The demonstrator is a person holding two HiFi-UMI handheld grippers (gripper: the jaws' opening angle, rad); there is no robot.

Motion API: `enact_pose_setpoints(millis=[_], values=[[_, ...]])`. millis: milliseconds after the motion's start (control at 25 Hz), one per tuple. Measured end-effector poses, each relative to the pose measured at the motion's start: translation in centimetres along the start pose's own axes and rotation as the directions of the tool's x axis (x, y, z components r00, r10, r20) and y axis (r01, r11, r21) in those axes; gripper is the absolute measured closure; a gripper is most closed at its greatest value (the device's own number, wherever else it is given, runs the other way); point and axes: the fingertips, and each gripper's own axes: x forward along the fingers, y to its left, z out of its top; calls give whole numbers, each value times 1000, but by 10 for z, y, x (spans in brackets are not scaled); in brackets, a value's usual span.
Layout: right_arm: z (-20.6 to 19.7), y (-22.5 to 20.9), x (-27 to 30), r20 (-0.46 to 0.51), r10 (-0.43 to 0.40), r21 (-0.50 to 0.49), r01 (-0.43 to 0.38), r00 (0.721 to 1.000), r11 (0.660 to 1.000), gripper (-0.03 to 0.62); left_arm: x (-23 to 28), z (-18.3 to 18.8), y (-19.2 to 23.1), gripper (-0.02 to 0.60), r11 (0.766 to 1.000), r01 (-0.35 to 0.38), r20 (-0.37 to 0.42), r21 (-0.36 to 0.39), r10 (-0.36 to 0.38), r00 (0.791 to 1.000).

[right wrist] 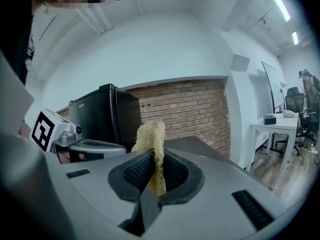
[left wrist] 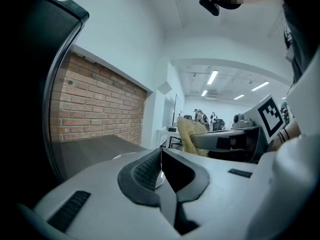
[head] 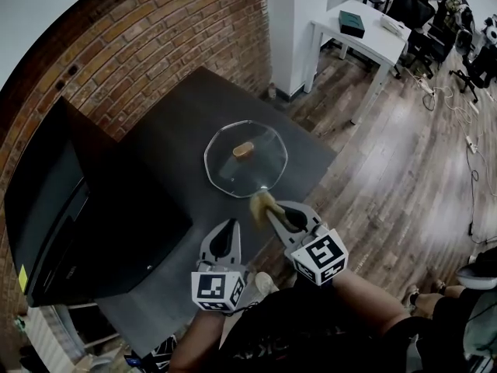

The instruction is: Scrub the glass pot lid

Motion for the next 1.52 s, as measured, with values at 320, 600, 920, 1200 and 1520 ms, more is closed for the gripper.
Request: enact_pose_setpoints(millis=[320, 600, 920, 1200, 1520], values=[[5, -37, 20, -15, 66, -62, -67, 998, 996, 546, 37, 1, -2, 548, 997, -70, 9, 33, 70, 997], [1, -62, 40, -43, 142, -66, -145, 989, 987, 546, 62, -6, 4, 548, 987, -151, -20, 52, 152, 988], [-8, -82, 59, -75, 236, -56, -241, 969, 969, 546, 87, -13, 6, 548, 973, -227, -50, 52, 229, 972], [-22, -91, 73, -133, 332, -63, -342, 934, 938, 546, 109, -21, 10, 548, 952, -307, -69, 21, 307, 949], [-41, -93, 85, -192, 417, -56, -434, 888, 899, 546, 124, -40, 19, 548, 922, -387, -120, 6, 385, 915]])
